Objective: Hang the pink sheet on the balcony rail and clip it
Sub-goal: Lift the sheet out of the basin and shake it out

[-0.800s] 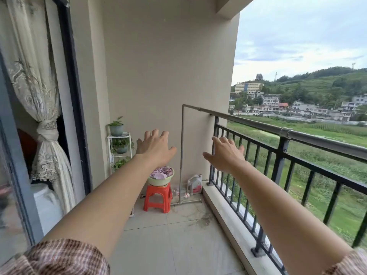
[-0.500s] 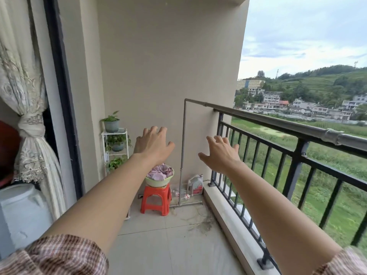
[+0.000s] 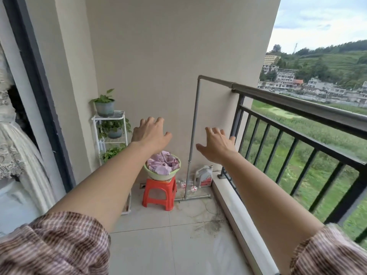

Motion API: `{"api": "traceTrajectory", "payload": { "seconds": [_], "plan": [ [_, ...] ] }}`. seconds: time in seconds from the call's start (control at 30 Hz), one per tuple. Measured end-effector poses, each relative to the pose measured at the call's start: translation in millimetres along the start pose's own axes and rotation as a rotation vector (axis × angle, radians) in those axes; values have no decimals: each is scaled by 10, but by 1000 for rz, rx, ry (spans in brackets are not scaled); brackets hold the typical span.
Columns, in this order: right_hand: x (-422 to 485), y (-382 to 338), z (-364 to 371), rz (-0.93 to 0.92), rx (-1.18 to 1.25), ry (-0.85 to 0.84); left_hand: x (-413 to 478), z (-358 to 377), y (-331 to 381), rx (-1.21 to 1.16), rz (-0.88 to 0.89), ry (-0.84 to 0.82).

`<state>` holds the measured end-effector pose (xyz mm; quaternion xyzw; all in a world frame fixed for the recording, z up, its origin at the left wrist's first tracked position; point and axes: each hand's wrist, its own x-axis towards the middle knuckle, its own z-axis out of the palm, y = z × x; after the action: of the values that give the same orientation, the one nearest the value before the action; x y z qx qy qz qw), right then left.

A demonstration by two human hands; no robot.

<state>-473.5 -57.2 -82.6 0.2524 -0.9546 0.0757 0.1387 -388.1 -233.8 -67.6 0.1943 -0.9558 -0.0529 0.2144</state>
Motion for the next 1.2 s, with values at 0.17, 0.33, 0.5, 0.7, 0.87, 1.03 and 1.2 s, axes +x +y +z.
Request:
{"api": "traceTrajectory", "payload": {
  "seconds": [0.17, 0.33, 0.5, 0.7, 0.87, 1.03, 1.2],
  "plan": [
    [1068, -238, 724, -23, -14, -36, 935, 669, -480, 38, -23, -61],
    [2118, -520, 1385, -2, 29, -80, 1928, 1343, -949, 8, -7, -118],
    [3114, -717, 2093, 55, 45, -175, 2892, 2056, -1395, -11, -8, -209],
    [4116, -773, 2924, 67, 34, -295, 3800, 2932, -1800, -58, -27, -318],
    [4961, -689, 3704, 79, 50, -376, 4534, 3755, -2031, -86, -75, -388],
    [5828, -482, 4581, 104, 82, -494, 5336, 4714, -2189, -95, -152, -476],
    [6458, -240, 5392, 143, 74, -657, 5877, 5758, -2332, -161, -169, -595]
  ]
}}
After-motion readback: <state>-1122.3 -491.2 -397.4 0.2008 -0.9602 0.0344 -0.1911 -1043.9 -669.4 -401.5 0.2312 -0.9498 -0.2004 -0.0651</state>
